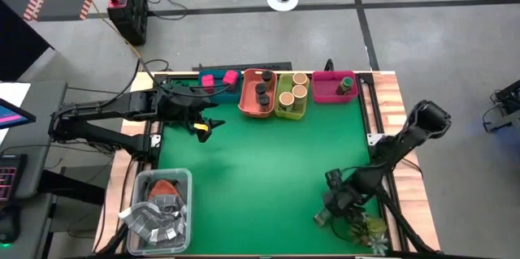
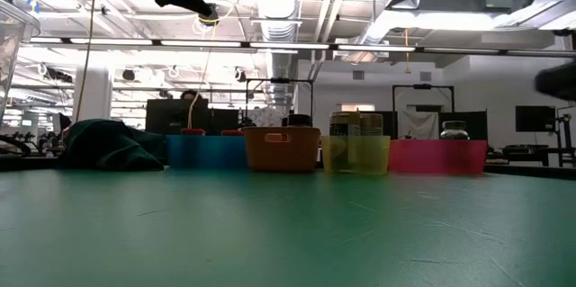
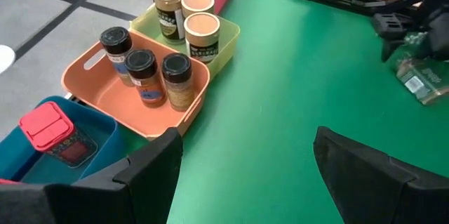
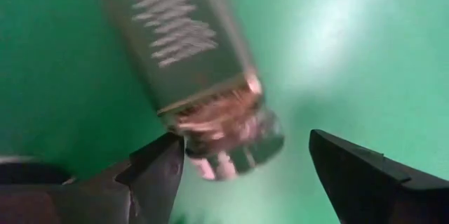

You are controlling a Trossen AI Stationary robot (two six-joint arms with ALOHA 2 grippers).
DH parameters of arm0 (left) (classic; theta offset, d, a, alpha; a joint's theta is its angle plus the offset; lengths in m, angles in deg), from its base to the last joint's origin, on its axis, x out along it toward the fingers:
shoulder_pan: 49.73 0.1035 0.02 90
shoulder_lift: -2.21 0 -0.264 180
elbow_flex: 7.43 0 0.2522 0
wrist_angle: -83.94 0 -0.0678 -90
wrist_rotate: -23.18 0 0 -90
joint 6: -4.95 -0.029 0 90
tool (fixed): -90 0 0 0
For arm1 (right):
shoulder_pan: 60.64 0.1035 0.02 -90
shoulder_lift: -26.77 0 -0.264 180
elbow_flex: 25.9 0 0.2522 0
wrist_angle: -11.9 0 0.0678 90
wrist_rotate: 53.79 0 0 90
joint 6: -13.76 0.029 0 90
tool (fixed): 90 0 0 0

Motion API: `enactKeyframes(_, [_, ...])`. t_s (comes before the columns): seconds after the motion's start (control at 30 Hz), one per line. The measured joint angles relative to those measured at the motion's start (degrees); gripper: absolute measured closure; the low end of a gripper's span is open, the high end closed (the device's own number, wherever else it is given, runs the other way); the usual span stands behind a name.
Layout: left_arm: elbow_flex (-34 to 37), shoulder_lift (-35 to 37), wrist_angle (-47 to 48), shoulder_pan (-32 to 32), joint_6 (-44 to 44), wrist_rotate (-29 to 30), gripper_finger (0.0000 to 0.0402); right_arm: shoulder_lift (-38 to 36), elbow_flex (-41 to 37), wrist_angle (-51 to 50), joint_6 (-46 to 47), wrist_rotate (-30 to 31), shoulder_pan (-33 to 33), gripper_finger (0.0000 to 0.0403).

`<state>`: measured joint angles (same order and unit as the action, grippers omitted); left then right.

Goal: Sort spices by type
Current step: Put the green seasoning bottle into the red bin, then adjust the flower pot

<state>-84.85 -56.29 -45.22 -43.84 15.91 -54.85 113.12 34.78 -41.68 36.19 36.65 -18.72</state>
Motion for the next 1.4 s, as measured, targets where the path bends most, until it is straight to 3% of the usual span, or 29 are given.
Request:
enactKeyframes(0.23, [0.0,0.0,-0.3,0.0,-1.3,0.0,0.0096,0.3,4.4,-4.3,-5.1,7.6,-11.2,0.0072])
enactKeyframes(0.4, [0.0,0.0,-0.4,0.0,-1.2,0.0,0.0096,0.2,9.2,-9.3,-8.9,8.6,-19.3,0.0072])
enactKeyframes(0.67, [0.0,0.0,-0.1,0.0,-0.7,-0.2,0.0096,-0.6,16.4,-17.6,-11.1,8.7,-22.6,0.0072])
enactKeyframes(0.8, [0.0,0.0,0.1,0.0,-0.7,-0.5,0.0096,-1.0,18.6,-18.7,-8.3,6.5,-21.5,0.0072])
enactKeyframes(0.93, [0.0,0.0,1.9,0.0,-0.6,-0.6,0.0096,-1.0,19.4,-19.5,3.5,1.2,-20.1,0.0072])
enactKeyframes(1.17, [0.0,0.0,3.3,0.0,-0.4,-0.7,0.0096,-1.0,19.3,-18.7,12.9,-15.4,-12.9,0.0072])
enactKeyframes(1.4, [0.0,0.0,2.8,0.0,-1.5,-0.7,0.0096,-0.9,19.3,-15.2,21.5,-13.1,0.9,0.0072])
